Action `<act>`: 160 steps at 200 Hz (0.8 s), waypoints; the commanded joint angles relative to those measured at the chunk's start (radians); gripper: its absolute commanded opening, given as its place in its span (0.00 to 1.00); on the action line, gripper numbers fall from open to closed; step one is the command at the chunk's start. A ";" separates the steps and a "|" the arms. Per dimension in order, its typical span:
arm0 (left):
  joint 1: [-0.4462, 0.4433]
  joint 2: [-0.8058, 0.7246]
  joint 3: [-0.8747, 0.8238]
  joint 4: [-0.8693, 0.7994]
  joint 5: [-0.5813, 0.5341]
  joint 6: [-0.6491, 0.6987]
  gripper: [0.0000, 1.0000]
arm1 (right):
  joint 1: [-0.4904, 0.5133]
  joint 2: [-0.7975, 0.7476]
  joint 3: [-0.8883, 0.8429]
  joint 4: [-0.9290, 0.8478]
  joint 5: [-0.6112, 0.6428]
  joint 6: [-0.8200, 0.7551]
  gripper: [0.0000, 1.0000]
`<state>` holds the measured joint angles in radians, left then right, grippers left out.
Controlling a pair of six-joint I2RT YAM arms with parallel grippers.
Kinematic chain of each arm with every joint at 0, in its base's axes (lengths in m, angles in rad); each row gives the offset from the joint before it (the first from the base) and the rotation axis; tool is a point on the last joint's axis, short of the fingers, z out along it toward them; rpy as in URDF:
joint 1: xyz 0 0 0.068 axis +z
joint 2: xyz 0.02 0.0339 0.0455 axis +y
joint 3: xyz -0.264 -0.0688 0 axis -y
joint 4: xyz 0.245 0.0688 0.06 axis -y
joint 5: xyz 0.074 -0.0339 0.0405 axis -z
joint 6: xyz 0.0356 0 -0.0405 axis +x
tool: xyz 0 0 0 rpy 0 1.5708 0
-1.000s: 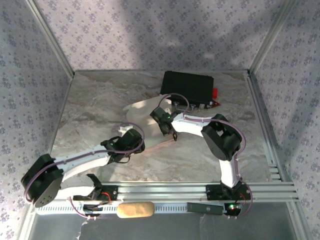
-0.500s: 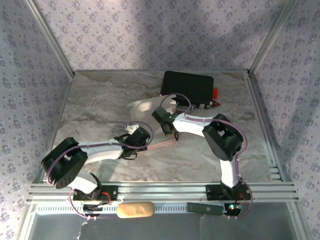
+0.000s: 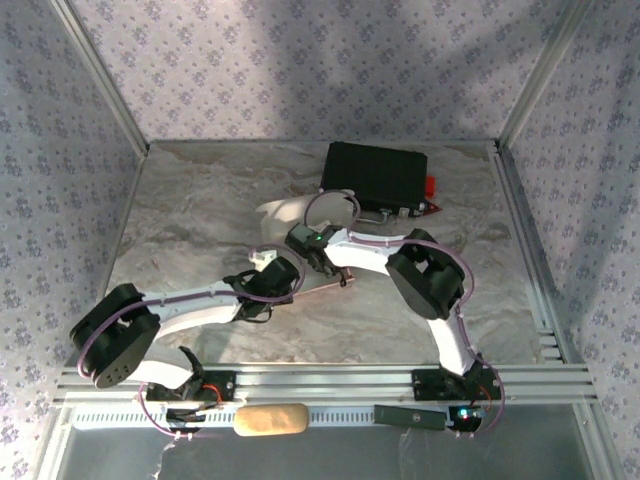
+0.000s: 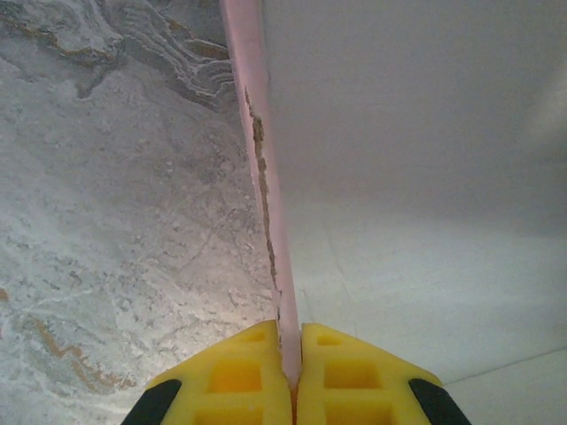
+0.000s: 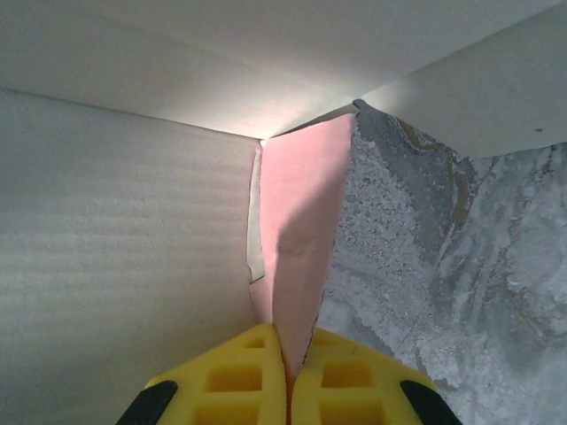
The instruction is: Fold the paper box
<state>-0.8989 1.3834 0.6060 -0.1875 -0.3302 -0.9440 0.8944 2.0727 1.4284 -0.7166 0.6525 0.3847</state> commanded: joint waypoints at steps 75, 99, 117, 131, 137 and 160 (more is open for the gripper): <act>-0.023 0.000 -0.014 0.065 -0.017 0.031 0.00 | -0.088 -0.264 -0.196 0.185 -0.347 -0.005 0.25; -0.026 0.000 -0.012 0.064 -0.020 0.033 0.00 | -0.115 -0.304 -0.207 0.191 -0.386 0.003 0.30; -0.028 -0.004 -0.009 0.060 -0.022 0.034 0.00 | -0.133 -0.330 -0.220 0.204 -0.412 0.008 0.36; -0.029 -0.006 -0.008 0.059 -0.022 0.036 0.00 | -0.148 -0.342 -0.227 0.210 -0.416 0.014 0.39; -0.029 -0.006 -0.008 0.057 -0.023 0.035 0.00 | -0.156 -0.341 -0.227 0.210 -0.417 0.013 0.39; -0.031 -0.008 -0.006 0.055 -0.023 0.036 0.00 | -0.172 -0.323 -0.227 0.210 -0.432 0.004 0.40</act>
<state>-0.9184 1.3834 0.5964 -0.1360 -0.3428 -0.9321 0.7383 1.7546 1.2083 -0.5179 0.2562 0.3851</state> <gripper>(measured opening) 0.055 0.398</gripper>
